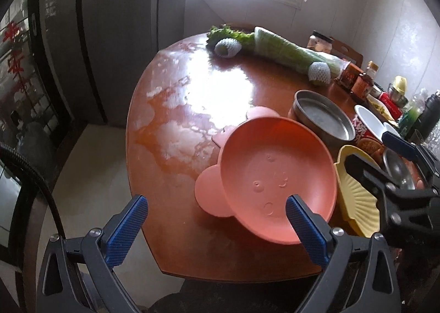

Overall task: Organize plates and bowls
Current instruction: 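Reach the left gripper to the coral bear-shaped plate and grasp its rim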

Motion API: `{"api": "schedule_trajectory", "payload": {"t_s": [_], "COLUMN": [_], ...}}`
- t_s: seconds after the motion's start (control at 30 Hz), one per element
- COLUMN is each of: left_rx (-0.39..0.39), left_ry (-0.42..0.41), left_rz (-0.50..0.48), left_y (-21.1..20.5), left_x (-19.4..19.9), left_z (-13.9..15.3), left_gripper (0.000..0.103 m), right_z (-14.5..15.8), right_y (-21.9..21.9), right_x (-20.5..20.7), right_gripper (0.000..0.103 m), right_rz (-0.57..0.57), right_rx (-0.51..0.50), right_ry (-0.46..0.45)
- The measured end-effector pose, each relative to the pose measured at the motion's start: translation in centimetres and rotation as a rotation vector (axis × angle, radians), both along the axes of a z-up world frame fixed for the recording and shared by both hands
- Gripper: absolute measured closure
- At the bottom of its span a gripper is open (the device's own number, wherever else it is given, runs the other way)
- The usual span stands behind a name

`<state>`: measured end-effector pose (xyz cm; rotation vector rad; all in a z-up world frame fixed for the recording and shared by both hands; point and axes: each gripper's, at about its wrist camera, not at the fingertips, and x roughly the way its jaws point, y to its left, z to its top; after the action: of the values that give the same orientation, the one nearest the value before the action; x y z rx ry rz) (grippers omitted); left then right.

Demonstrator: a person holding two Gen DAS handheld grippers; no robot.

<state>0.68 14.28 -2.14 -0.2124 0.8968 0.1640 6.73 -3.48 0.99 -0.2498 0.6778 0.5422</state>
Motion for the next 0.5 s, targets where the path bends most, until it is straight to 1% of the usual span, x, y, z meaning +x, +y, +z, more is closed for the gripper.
{"api": "schedule_trajectory", "payload": {"t_s": [0.17,0.3,0.33,0.43,0.5], "left_rx": [-0.002,-0.029,-0.041,-0.04,-0.039], "left_ry": [0.005,0.015,0.013,0.007,0.005], "left_rz": [-0.017,-0.019,-0.019,-0.027,-0.03], "left_y": [-0.1,0.1,0.2,0.0,-0.2], "left_x": [0.1,0.4,0.5,0.6,0.7], "left_z": [-0.6,-1.1,-1.1,-1.1,-1.0], "left_gripper": [0.002,0.006,0.009,0.012,0.015], "right_z": [-1.3,-1.8,-1.9,-2.4,-2.9], "right_y": [0.3,0.8,0.9,1.4,1.8], "right_x": [1.8,2.4,2.4,3.2,3.6], "right_gripper": [0.001,0.007,0.008,0.023,0.038], "right_rz": [0.0,0.019,0.024,0.048,0.061], "right_rx": [0.019,-0.001,-0.003,-0.012,-0.029], "right_ry": [0.06,0.058,0.058,0.087,0.102]}}
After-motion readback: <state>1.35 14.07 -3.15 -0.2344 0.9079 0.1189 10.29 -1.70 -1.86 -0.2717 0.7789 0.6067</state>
